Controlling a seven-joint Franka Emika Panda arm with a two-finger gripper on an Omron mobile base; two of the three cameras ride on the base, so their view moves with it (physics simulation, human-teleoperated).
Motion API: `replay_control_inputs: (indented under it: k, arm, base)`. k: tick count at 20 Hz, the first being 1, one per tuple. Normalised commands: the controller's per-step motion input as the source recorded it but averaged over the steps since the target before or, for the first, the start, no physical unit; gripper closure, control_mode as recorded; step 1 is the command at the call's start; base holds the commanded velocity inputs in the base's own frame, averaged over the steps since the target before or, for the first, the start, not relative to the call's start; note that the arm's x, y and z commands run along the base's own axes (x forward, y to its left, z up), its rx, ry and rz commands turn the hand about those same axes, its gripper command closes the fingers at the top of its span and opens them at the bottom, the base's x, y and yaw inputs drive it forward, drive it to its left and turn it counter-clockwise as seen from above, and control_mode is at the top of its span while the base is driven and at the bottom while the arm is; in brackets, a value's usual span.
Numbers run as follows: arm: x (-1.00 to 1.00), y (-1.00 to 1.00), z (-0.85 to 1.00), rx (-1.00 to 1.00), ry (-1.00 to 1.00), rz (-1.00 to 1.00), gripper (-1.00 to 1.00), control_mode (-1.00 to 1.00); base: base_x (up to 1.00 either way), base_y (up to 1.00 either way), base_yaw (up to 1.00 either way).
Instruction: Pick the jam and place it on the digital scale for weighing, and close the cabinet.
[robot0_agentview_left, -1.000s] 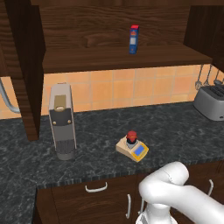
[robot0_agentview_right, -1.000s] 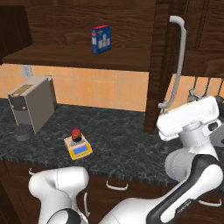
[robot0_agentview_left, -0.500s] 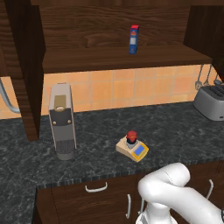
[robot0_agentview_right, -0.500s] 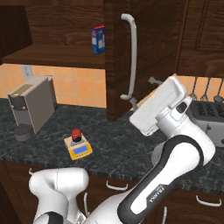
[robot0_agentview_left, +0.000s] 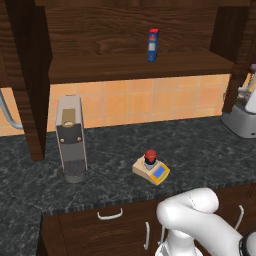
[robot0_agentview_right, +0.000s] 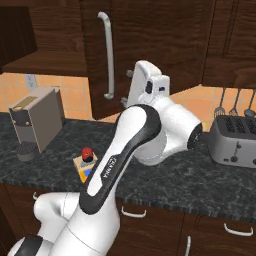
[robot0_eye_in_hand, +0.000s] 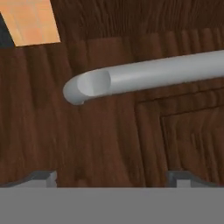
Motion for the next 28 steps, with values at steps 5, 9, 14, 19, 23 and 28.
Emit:
replay_control_inputs:
  k: [5,9,14,19,23,28]
  arm:
    - [0.98,1.00,-0.06,-0.30,0.05,-0.25,-1.00,-1.00]
    - [1.00,0.95,-0.08,-0.23,0.06,-0.17,-1.00,-1.00]
    - [0.98,0.64,-0.11,-0.15,0.05,-0.09,-1.00,-1.00]
    - [0.93,0.43,-0.05,-0.10,0.00,-0.05,-1.00,-1.00]
    - [0.82,0.32,-0.04,-0.05,0.00,-0.06,-1.00,-1.00]
    - [0.86,0.25,-0.11,-0.01,0.00,-0.05,-1.00,-1.00]
  base:
    - [0.00,0.00,0.00]
    - [0.00,0.00,0.00]
    - [0.00,0.00,0.00]
    - [0.00,0.00,0.00]
    - [0.00,0.00,0.00]
    - [0.00,0.00,0.00]
